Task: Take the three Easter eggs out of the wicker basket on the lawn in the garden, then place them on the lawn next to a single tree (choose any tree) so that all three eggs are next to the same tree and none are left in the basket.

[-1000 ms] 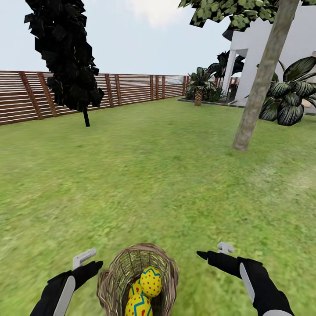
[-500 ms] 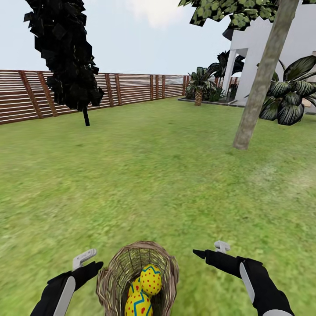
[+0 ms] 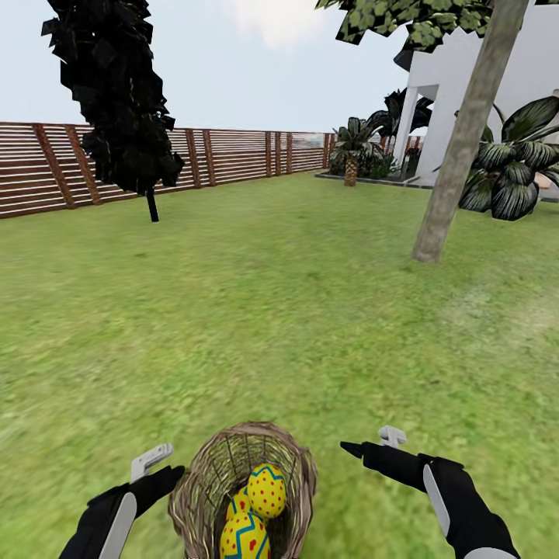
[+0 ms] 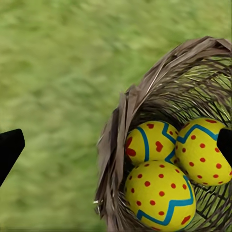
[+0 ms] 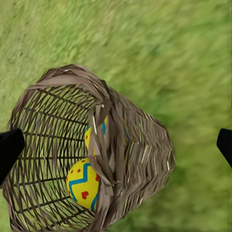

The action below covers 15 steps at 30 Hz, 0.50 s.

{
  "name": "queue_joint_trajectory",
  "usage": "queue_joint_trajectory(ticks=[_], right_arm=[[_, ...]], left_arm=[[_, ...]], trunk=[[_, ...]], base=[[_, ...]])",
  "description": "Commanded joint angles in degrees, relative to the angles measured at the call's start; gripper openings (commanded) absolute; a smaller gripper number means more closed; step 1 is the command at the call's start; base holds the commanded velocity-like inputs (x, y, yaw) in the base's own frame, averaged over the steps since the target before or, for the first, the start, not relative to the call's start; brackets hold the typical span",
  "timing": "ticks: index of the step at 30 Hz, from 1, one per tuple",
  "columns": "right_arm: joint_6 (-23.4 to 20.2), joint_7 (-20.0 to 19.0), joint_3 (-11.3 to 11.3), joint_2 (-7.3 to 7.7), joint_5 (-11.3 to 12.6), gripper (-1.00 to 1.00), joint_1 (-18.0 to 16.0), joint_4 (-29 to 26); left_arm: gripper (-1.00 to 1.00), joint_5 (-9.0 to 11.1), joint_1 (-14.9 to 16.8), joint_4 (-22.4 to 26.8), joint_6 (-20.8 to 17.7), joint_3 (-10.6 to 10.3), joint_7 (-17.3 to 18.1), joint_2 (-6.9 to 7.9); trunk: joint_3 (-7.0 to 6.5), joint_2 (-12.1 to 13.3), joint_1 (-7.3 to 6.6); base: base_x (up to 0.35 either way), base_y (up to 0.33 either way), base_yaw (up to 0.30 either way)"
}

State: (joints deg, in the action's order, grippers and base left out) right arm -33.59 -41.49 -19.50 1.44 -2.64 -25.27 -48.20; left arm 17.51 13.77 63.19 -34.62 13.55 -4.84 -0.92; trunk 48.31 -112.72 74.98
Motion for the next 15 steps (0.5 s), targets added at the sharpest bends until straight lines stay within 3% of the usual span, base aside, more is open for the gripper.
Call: queue_joint_trajectory(ticks=[1,15], right_arm=[[-0.3,-0.4,-0.2,-0.03,-0.3,1.00,0.0,-0.1],[-0.3,-0.3,-0.2,-0.12,-0.3,1.00,0.0,-0.1]], left_arm=[[1.00,0.6,0.0,0.0,-0.3,0.1,-0.4,-0.04],[1.00,0.7,0.0,-0.1,-0.3,0.1,-0.4,-0.10]], trunk=[[0.24,-0.4,0.22],[2.75,-6.1,3.29]], base=[[0.000,0.000,0.000],[0.000,0.000,0.000]])
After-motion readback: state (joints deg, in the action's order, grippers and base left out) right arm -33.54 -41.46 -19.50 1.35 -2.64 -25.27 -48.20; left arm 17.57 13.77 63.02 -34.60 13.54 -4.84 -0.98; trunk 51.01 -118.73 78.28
